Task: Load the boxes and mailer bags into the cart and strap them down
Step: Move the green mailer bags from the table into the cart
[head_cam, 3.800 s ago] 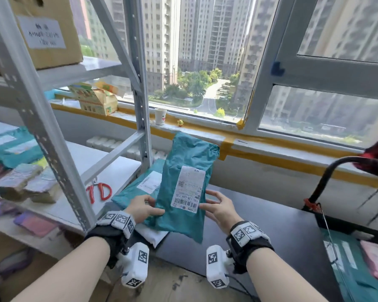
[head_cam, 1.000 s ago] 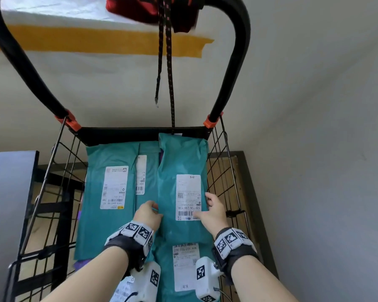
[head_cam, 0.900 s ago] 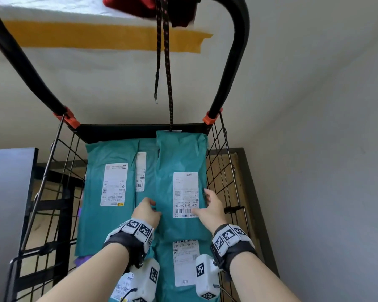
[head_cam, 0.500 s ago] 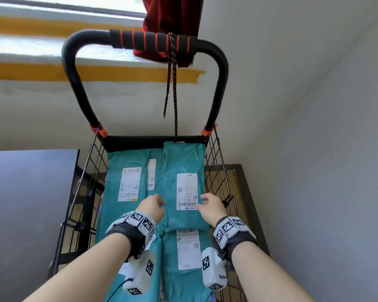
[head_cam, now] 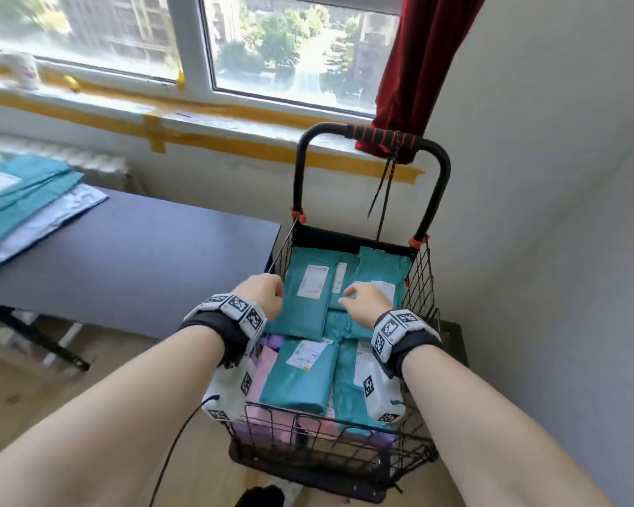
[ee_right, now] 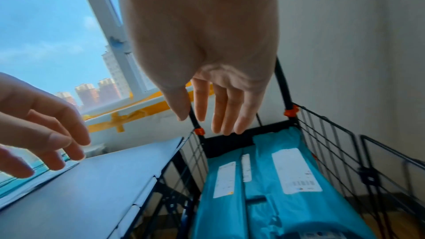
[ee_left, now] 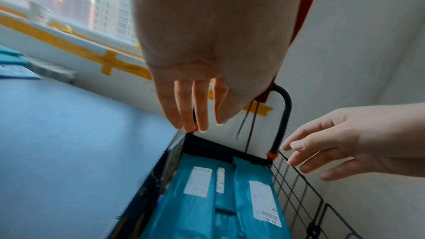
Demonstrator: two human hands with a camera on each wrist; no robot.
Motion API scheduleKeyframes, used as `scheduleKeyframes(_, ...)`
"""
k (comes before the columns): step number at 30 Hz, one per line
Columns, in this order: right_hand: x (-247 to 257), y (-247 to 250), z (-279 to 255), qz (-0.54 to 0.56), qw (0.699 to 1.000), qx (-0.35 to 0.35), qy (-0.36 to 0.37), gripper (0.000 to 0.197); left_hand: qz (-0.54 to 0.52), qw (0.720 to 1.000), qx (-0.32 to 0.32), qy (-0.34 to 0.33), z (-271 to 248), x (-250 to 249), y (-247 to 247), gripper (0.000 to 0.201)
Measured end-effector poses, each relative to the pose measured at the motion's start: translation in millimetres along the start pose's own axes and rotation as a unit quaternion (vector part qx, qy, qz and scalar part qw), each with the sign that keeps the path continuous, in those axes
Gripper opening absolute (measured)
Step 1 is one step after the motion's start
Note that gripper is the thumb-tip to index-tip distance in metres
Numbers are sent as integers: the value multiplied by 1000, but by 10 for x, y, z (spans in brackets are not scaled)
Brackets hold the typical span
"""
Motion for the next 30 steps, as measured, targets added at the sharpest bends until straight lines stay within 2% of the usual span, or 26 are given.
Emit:
scheduleKeyframes(6, 1062, -355, -327, -72, 993, 13, 91, 33, 34, 997, -48, 56, -660, 772, 701, 30)
scheduleKeyframes(13, 2460, -1135, -335, -122, 978, 24, 166, 38, 39, 988, -81, 123, -1019, 2161, 1370, 27)
scheduleKeyframes(18, 3450, -1888, -292, -123, 976, 44, 174, 40, 50, 982, -82, 164, -1240, 3458, 1756, 21)
scheduleKeyframes(22, 4150, -2428, -261, -114, 976, 66, 176, 40, 46, 979, -58, 191, -1362, 4397, 2091, 24)
scheduleKeyframes(30, 5176, -3160, 96, -101, 978, 80, 165, 40, 10, 974, -69, 214, -1133, 5696, 2579, 22)
Point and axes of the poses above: each hand's wrist, its own z-axis towards the middle knuckle, its own y-axis out of the back of the hand, x = y × z, the point moved 4 cm from there along z, towards the middle knuckle, and after that the axes turned 3 degrees about -y, right-handed, at the moved point
